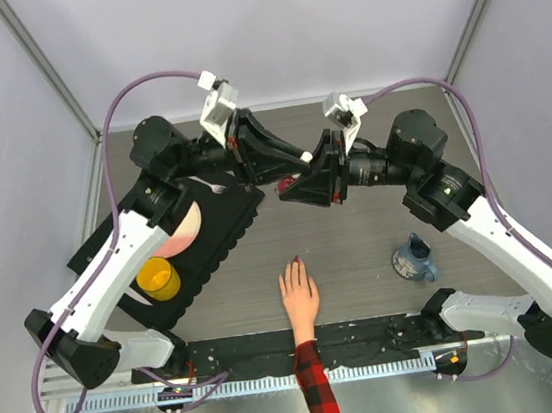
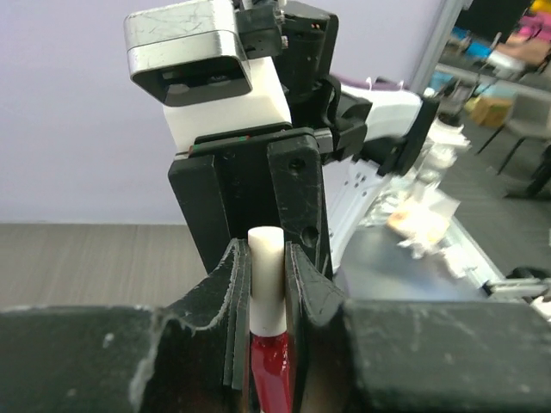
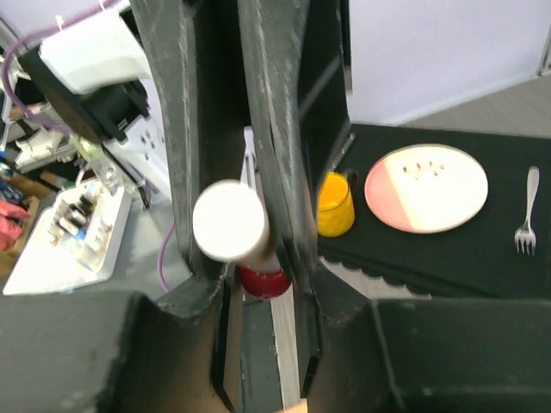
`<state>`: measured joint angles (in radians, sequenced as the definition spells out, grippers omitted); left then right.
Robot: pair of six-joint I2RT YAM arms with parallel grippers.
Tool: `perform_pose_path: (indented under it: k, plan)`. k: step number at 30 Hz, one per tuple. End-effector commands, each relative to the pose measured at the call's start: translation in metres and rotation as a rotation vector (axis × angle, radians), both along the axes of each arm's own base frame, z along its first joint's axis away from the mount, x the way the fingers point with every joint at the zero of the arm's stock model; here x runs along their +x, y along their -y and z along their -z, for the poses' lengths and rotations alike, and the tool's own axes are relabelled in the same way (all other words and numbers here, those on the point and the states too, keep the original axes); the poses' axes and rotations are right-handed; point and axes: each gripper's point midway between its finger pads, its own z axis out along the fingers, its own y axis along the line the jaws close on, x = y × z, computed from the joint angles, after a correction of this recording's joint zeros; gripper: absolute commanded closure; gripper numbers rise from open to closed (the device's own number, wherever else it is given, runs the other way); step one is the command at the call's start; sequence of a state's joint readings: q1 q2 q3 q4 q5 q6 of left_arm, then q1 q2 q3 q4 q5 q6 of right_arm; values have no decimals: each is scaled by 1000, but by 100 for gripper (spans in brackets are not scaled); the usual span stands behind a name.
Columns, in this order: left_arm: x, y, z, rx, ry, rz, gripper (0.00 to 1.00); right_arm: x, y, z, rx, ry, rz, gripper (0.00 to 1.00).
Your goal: Paint the nails
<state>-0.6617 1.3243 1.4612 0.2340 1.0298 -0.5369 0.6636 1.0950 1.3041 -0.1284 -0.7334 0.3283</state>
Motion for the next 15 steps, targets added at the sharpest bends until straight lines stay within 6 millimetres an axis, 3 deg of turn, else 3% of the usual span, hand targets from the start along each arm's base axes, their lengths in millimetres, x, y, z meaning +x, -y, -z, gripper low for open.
perform_pose_path:
  k: [1, 6, 11, 15]
  plan:
    - [-44, -15, 64, 164, 14, 167, 100, -16, 53, -100, 263, 400, 200, 99]
    - [-13, -13, 75, 191, 14, -59, 100, -6, 53, -69, 187, 352, 235, 99]
    - [7, -16, 76, 187, 5, -202, 65, -6, 49, -60, 148, 356, 210, 99]
    - [15, -16, 69, 174, -27, -253, 43, -7, 47, -58, 134, 363, 190, 99]
